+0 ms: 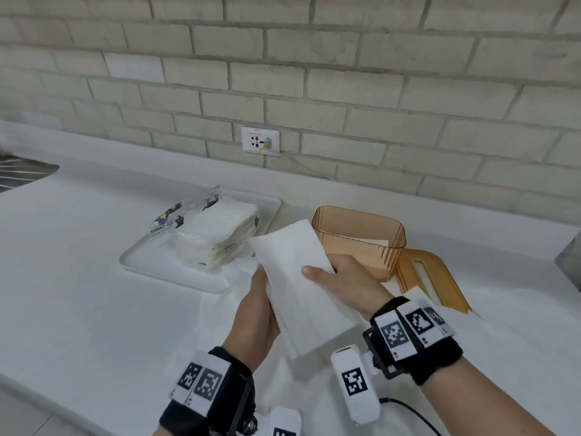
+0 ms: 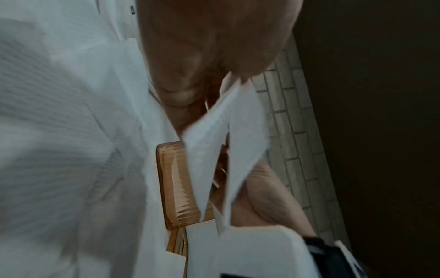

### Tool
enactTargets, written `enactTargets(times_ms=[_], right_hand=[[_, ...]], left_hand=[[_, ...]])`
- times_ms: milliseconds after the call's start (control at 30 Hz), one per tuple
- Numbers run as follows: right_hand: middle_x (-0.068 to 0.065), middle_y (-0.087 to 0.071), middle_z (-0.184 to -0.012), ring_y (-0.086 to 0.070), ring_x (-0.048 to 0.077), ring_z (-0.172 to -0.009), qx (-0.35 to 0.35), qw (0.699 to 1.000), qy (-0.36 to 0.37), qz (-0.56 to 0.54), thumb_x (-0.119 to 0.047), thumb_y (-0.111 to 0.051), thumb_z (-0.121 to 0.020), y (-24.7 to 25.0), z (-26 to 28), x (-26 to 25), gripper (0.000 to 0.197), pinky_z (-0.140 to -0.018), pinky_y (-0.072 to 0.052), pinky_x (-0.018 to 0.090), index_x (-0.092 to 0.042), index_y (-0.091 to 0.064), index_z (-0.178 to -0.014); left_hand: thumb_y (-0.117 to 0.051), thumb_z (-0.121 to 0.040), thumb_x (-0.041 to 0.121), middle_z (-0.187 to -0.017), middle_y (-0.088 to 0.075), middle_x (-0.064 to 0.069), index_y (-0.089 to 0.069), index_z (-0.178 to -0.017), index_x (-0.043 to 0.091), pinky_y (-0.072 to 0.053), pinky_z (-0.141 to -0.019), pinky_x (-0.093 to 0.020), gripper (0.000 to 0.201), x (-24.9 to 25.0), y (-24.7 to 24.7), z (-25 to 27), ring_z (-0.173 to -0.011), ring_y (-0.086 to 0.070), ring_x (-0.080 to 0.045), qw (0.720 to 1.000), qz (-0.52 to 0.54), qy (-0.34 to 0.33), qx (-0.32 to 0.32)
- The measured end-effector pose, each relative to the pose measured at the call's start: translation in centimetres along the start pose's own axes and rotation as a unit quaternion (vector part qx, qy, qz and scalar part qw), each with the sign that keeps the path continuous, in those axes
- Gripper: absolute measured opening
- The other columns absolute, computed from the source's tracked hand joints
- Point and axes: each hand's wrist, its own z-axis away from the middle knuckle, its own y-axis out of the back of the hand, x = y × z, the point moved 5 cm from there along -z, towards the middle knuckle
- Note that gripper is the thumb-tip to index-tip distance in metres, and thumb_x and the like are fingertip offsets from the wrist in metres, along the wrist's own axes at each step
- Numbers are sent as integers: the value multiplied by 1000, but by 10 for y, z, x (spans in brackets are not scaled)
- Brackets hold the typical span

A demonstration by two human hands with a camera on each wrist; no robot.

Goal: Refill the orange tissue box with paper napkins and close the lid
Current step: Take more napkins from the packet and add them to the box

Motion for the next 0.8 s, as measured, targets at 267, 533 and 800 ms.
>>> enactTargets(times_ms=[267, 533, 800], right_hand=[[-6, -58, -89, -54, 7, -77, -22, 998, 5, 60, -38, -59, -88, -32, -19, 0, 31, -66, -41, 20, -10, -60, -101], [8, -58, -101, -58, 24, -91, -53, 930, -106, 349, -46, -58, -86, -62, -91, 20, 45, -76, -43, 29, -6, -55, -105], [8, -61, -116, -60, 25, -105, -38, 909, -124, 397, -28, -70, -75, -98, -121, 30, 49, -79, -48, 28, -6, -52, -115]], left_hand=[[-45, -98, 18, -103, -73, -11, -62, -114, 3, -54, -86, -43, 28, -1, 57, 10, -96, -69, -28, 986, -82, -5, 144], [-45, -98, 13, -100, -73, -12, -62, -108, -1, -50, -79, -36, 24, 19, 155, 40, -94, -66, -24, 975, 17, -9, 222], [-45, -98, 12, -101, -72, -13, -60, -111, -1, -49, -77, -37, 24, 24, 181, 50, -96, -65, -26, 973, 62, 15, 221]])
